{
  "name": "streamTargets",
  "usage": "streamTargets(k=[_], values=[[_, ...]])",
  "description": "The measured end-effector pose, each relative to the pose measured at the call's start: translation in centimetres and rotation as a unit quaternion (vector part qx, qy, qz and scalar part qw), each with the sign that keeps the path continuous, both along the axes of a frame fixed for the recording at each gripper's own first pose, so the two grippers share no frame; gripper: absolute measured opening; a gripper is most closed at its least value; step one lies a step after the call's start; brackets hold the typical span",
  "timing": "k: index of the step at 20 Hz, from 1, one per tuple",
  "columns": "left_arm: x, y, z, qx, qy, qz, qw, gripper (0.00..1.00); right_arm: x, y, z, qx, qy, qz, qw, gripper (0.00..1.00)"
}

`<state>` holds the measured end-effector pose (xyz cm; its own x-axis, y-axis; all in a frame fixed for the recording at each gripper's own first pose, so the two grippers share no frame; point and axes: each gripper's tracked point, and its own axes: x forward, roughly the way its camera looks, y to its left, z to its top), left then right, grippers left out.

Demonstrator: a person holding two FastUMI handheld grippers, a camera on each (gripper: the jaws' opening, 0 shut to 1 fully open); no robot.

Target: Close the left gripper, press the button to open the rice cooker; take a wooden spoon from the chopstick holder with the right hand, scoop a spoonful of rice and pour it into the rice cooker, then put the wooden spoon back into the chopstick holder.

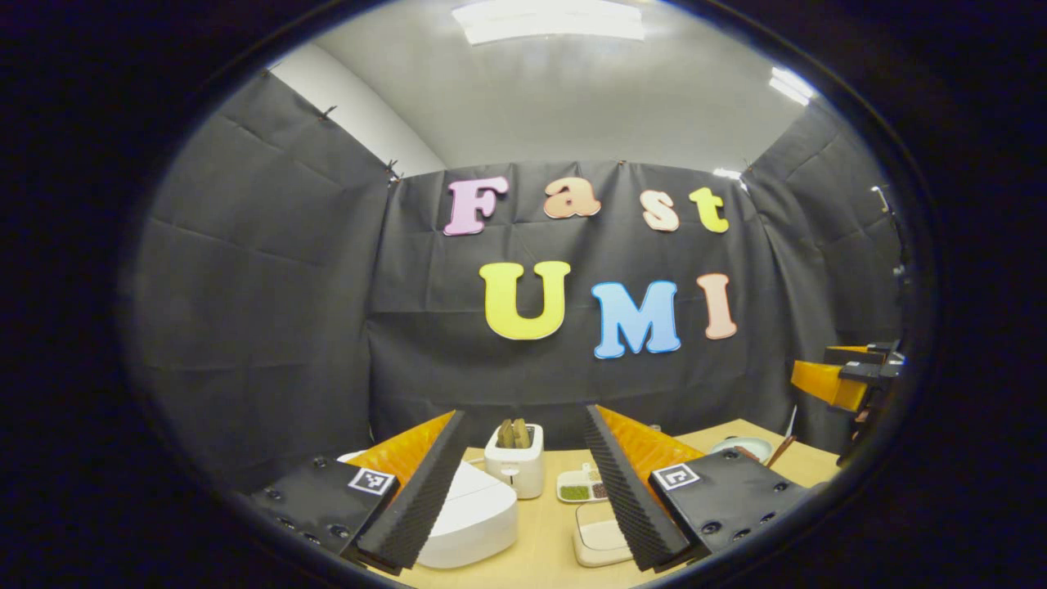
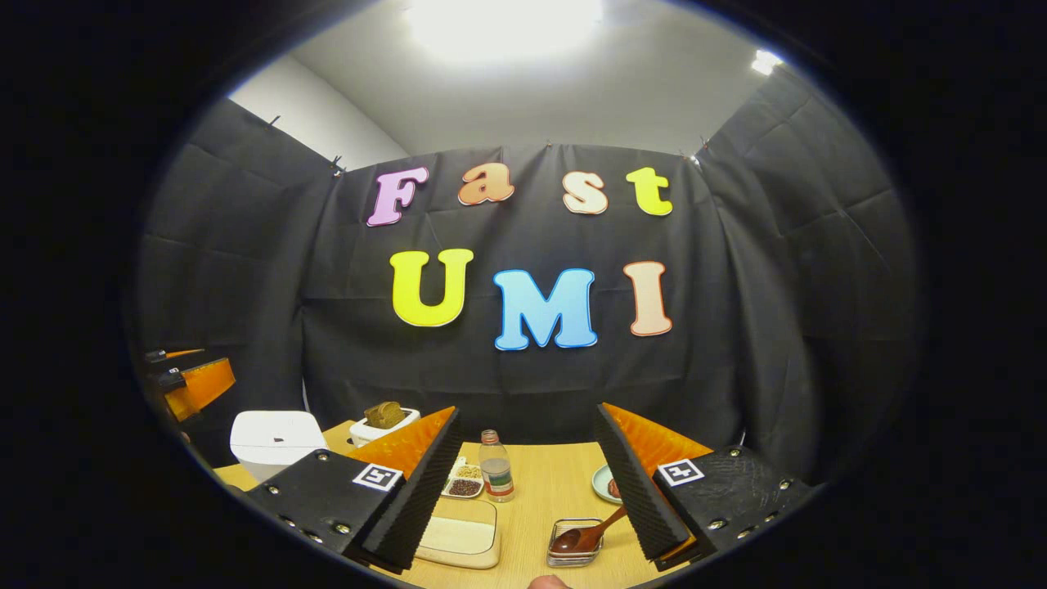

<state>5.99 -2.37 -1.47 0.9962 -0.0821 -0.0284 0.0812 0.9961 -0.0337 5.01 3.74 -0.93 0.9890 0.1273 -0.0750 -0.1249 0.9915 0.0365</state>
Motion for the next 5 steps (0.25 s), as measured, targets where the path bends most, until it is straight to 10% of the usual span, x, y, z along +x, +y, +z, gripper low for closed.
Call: streamTargets(k=[5], values=[[-0.2,0.4,0.4,0.011,-0.002,0.004,1.0,0.99,0.8,2.0,-0.1,0.001,-0.005,0.013,1.0,0.98]])
